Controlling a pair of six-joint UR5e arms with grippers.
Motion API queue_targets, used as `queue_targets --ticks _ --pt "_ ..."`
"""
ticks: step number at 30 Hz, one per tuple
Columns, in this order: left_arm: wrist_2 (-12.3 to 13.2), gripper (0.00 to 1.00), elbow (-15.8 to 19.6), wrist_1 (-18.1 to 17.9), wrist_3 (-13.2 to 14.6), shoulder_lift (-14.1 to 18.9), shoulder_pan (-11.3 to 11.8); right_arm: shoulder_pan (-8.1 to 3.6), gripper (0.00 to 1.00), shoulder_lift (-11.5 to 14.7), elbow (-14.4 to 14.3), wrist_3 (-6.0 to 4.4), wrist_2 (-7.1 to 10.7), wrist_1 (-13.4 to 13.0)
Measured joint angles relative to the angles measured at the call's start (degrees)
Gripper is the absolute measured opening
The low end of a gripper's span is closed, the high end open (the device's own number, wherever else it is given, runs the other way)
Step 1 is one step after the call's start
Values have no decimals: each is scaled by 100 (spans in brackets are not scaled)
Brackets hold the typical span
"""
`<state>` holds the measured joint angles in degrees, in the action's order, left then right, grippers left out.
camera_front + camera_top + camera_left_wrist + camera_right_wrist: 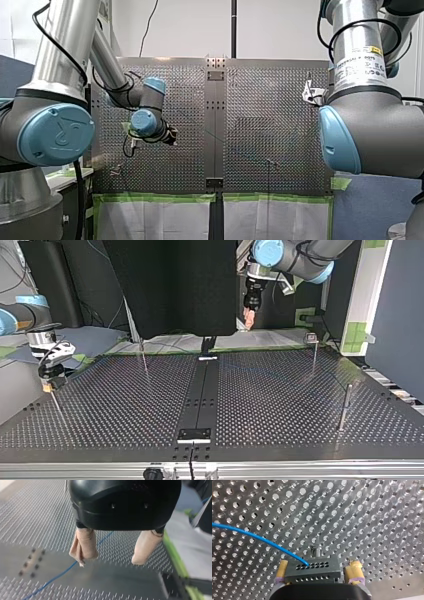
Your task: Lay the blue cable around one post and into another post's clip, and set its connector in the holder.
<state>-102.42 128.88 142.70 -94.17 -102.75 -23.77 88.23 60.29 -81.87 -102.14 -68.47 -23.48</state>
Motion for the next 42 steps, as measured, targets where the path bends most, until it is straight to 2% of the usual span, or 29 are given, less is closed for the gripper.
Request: queue_targets --ticks 6,9,20,28,32,42 --pt "296 100 -1 -344 29 -343 -343 -3 100 -2 0 5 -1 0" --pt "346 100 -2 -501 30 -499 -500 -3 100 -3 -1 6 -2 0" --pt "378 100 1 -1117 45 -1117 -1117 -13 100 -7 -1 -24 -25 0" --pt "150 100 -17 -1562 -47 -1559 -1538 -5 100 -4 -1 -26 -25 0" --pt "-46 100 -74 -1767 8 -1674 -1483 8 100 -5 0 -26 -19 1" --pt "-609 100 -110 -2331 75 -1704 -954 14 100 -8 -1 -19 -20 17"
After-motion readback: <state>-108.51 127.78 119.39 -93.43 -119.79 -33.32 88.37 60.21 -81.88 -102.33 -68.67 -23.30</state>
